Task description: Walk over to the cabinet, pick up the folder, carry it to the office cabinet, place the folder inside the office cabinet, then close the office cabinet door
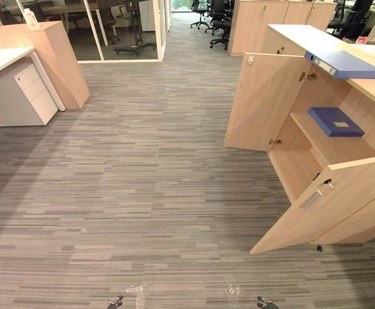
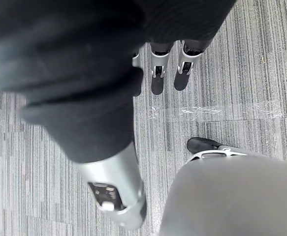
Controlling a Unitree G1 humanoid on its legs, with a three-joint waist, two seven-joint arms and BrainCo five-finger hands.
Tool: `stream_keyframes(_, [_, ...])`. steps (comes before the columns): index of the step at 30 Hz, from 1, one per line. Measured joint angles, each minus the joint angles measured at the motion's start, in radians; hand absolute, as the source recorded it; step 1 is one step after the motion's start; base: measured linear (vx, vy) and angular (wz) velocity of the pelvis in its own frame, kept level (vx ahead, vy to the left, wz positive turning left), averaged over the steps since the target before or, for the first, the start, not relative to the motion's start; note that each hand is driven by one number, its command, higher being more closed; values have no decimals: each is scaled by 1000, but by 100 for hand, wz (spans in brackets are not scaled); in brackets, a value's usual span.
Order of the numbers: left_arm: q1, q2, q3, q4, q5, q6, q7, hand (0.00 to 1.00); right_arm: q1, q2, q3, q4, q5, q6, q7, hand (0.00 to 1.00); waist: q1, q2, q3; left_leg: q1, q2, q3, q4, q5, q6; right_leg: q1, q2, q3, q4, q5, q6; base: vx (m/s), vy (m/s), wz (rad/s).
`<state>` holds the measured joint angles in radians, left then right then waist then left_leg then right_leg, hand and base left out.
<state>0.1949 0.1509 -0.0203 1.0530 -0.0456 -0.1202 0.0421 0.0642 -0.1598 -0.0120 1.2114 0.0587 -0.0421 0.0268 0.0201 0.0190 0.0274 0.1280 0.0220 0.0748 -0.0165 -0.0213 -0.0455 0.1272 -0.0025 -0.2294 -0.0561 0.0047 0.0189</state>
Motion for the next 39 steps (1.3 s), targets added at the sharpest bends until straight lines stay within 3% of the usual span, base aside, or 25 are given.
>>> stream_keyframes(3, [0,0,3,5,-51,0,-22,0,-4,-1,-4,0,0,0,9,0,1,5,6,1,5,8,0,-4,-21,2,2,0,0,-11,23,46,-23,-2])
stream_keyframes(8, [-4,-2,3,10,-65,-1,-31,0,-12,-4,-4,0,0,0,12,0,1,10,17,21,8,19,0,-6,-26,21,4,0,2,-21,41,7,-2,0])
stream_keyframes(20, [-5,-2,5,16,-42,-8,-31,0,-13,-4,-3,-1,2,-1,12,0,2,15,28,27,8,20,0,-6,-26,28,4,-2,-2,-12,27,-3,1,0])
stream_keyframes(29, [-9,-1,7,16,-42,-17,-31,0,-17,-5,0,-1,4,-1,13,0,3,1,45,18,8,9,8,-6,-21,37,7,-18,-21,-5,17,-10,-2,4])
stream_keyframes(31, [-15,-1,14,16,-42,-17,-31,0,-17,-5,2,0,5,-1,14,0,2,-1,49,-28,9,-5,81,-35,-11,36,4,-35,-16,-5,16,-14,-6,27])
stream_keyframes(33, [-48,-4,43,13,-50,-17,-31,0,-29,-8,3,3,20,-1,16,0,2,-2,94,-150,14,-1,331,-96,-32,35,-6,-71,2,-11,8,-102,6,44])
stream_keyframes(34, [-54,-4,58,-3,-64,-17,-29,0,-34,-8,4,4,39,-1,19,0,13,-6,118,-224,25,29,489,-102,-43,38,-11,-73,10,-33,-20,-132,6,26])
stream_keyframes(35, [-54,-9,66,-11,-69,-17,-29,0,-33,-11,4,3,42,-2,21,0,16,-5,128,-264,39,49,574,-101,-46,45,-12,-73,19,-45,-36,-90,22,15])
stream_keyframes(36, [-49,-14,86,-21,-84,-18,-25,0,-33,-14,4,3,44,0,21,0,22,-5,139,-325,81,105,684,-142,-31,56,-12,-72,37,-60,-44,-26,20,7])
stream_keyframes(38, [-30,-24,97,-23,-87,-17,-21,0,-25,-14,-5,4,50,1,21,0,24,-2,140,-342,124,156,610,-170,-15,65,-21,-69,42,-70,-33,3,20,-2])
stream_keyframes(39, [-26,-29,104,-23,-91,-17,-20,0,-25,-14,-7,3,66,1,21,0,24,-2,141,-339,125,150,467,-153,-16,65,-34,-64,42,-74,-26,54,108,-8])
